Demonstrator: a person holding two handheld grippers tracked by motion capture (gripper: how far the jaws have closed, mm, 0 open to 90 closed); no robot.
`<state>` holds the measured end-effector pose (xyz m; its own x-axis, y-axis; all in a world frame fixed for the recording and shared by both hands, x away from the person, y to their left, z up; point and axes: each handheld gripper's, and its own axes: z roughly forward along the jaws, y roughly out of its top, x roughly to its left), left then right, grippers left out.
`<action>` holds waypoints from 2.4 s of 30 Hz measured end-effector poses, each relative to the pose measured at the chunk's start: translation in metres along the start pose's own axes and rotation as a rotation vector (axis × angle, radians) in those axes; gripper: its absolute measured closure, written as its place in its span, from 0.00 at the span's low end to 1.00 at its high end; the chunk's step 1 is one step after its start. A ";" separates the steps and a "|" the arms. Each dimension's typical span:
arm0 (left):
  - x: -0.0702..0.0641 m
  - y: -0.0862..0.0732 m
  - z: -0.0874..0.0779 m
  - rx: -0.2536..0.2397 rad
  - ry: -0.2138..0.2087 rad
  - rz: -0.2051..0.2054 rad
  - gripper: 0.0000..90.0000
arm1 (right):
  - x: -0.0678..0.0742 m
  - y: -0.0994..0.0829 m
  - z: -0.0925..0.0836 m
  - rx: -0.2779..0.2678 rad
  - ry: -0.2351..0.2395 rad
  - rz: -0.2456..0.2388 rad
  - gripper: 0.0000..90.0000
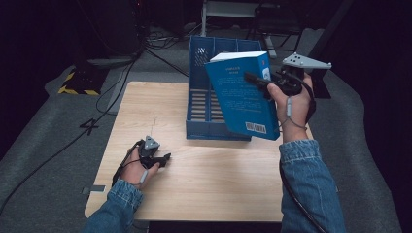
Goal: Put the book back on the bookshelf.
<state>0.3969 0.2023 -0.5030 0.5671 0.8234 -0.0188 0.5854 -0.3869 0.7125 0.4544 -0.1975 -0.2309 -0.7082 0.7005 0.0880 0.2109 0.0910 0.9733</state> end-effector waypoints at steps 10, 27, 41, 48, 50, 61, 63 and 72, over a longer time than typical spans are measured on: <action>0.000 0.000 0.000 0.001 0.001 0.001 0.42 | -0.028 0.024 0.014 -0.002 -0.075 -0.001 0.68; 0.001 -0.001 -0.001 -0.004 0.008 -0.017 0.42 | -0.057 0.026 0.016 -0.031 -0.183 0.088 0.68; 0.002 -0.001 -0.001 -0.002 0.012 -0.018 0.41 | -0.089 0.015 0.015 -0.064 -0.238 0.164 0.68; 0.002 -0.002 -0.001 -0.001 0.012 -0.017 0.41 | -0.100 0.010 0.018 -0.064 -0.279 0.193 0.68; 0.002 -0.002 -0.001 -0.001 0.012 -0.016 0.41 | -0.100 0.010 0.020 -0.058 -0.296 0.198 0.68; 0.002 -0.002 -0.001 -0.001 0.013 -0.018 0.41 | -0.099 0.007 0.046 -0.024 -0.331 0.194 0.68; 0.003 -0.002 -0.001 -0.002 0.012 -0.018 0.41 | -0.100 0.005 0.051 -0.032 -0.313 0.203 0.68; 0.003 -0.002 -0.002 -0.001 0.011 -0.017 0.41 | -0.099 0.005 0.065 -0.052 -0.236 0.207 0.68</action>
<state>0.3966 0.2058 -0.5032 0.5510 0.8342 -0.0231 0.5942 -0.3727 0.7128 0.5695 -0.2210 -0.2485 -0.4764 0.8459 0.2396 0.2953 -0.1027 0.9499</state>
